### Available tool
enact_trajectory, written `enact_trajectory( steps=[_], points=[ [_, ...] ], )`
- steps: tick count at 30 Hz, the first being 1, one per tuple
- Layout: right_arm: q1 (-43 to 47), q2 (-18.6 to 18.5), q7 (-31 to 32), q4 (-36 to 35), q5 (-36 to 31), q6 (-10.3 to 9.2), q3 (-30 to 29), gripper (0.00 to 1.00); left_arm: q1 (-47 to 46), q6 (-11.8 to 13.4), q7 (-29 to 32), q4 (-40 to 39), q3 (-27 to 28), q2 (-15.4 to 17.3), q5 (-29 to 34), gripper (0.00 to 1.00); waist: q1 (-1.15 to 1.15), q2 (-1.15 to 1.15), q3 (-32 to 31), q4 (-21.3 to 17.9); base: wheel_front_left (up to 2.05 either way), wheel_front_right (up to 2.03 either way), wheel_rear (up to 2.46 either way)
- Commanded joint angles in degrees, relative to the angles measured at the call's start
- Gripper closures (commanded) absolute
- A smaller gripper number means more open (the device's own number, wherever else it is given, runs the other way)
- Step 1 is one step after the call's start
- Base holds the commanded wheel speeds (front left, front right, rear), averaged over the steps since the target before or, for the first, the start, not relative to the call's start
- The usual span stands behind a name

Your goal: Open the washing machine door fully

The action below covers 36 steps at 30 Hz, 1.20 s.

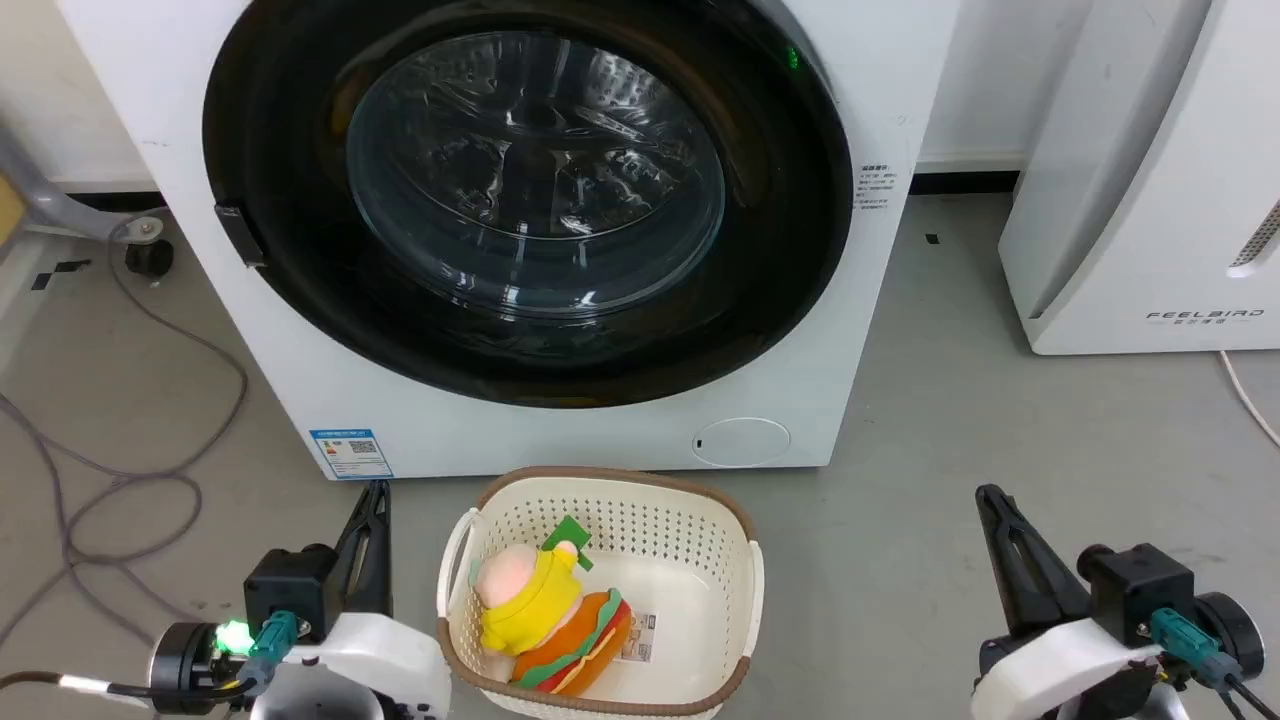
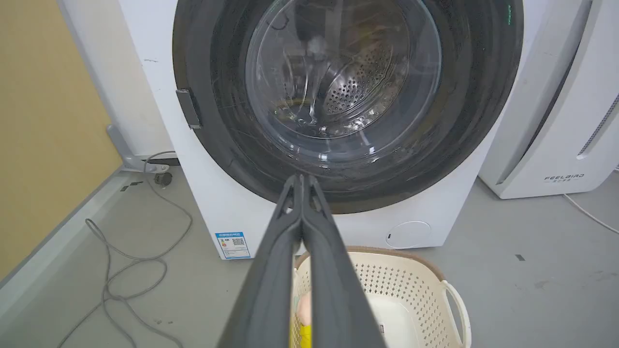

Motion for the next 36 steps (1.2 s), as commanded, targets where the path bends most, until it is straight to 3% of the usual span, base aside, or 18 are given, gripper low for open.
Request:
enact_trajectory(
  steps=[1,34,35,36],
  points=[
    [0.2,0.1,0.4,-0.6,-0.5,0.03,-0.1,1.00,0.9,-0.2,0.4,-0.6,0.3,-0.3,0.6,1.00,0.00,0.00,-0.1,0.0,0.00,0.00,0.00],
    [0.5,0.1,3.0,-2.3,-1.5,0.03,-0.5,1.00,1.6,-0.3,3.0,-2.9,0.8,-1.4,2.6,1.00,0.00,0.00,-0.8,0.6,0.00,0.00,0.00],
    [0.5,0.1,3.0,-2.3,-1.5,0.03,-0.5,0.00,1.6,-0.3,3.0,-2.9,0.8,-1.4,2.6,0.00,0.00,0.00,-0.8,0.6,0.00,0.00,0.00],
    [0.5,0.1,3.0,-2.3,-1.5,0.03,-0.5,0.00,1.6,-0.3,3.0,-2.9,0.8,-1.4,2.6,0.00,0.00,0.00,-0.8,0.6,0.00,0.00,0.00]
  ],
)
